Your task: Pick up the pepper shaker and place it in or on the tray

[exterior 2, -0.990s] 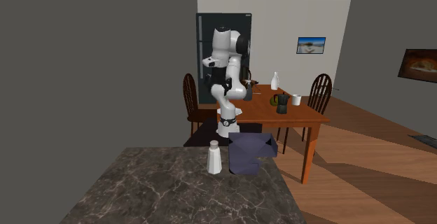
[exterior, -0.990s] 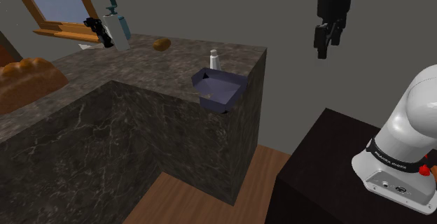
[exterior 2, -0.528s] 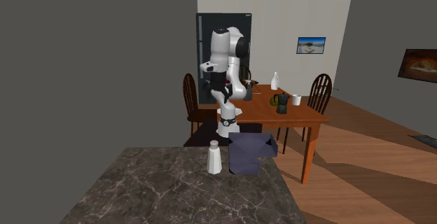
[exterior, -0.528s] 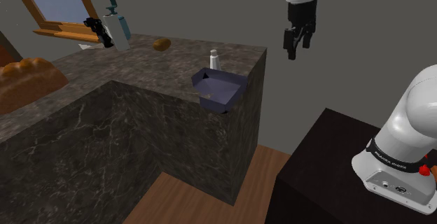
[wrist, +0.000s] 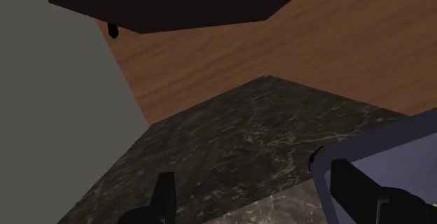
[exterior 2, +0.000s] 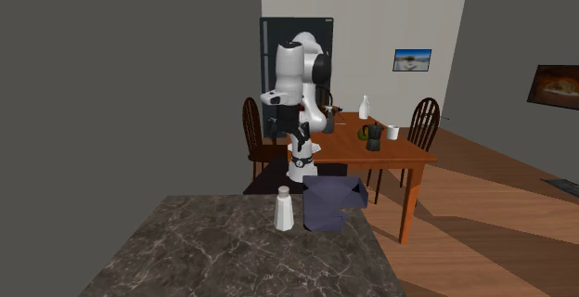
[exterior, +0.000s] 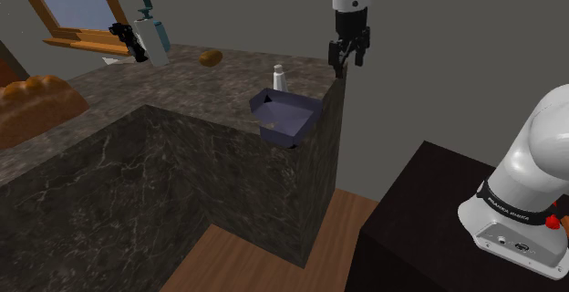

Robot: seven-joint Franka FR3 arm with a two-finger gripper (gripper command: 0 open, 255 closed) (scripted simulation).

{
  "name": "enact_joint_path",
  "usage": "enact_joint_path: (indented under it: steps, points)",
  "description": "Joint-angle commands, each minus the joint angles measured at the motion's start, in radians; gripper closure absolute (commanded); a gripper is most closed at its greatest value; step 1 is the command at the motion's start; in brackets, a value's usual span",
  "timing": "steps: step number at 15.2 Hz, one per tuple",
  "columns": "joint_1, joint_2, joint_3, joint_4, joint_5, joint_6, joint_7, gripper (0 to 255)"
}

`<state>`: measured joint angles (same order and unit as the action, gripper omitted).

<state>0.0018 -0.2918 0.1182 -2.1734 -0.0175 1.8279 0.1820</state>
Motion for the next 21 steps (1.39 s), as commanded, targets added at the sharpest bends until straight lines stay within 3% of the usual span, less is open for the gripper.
enact_joint_path:
  steps: [1, 9, 17, 21]
  points:
    - [0.0, 0.068, 0.004, 0.059, 0.002, 0.026, 0.008, 0]
    - [0.009, 0.34, 0.02, 0.334, 0.001, 0.087, 0.043, 0]
    - [0.03, 0.616, 0.028, 0.688, -0.011, 0.071, 0.071, 0]
    - [0.031, 0.627, 0.027, 0.65, -0.013, 0.12, 0.072, 0]
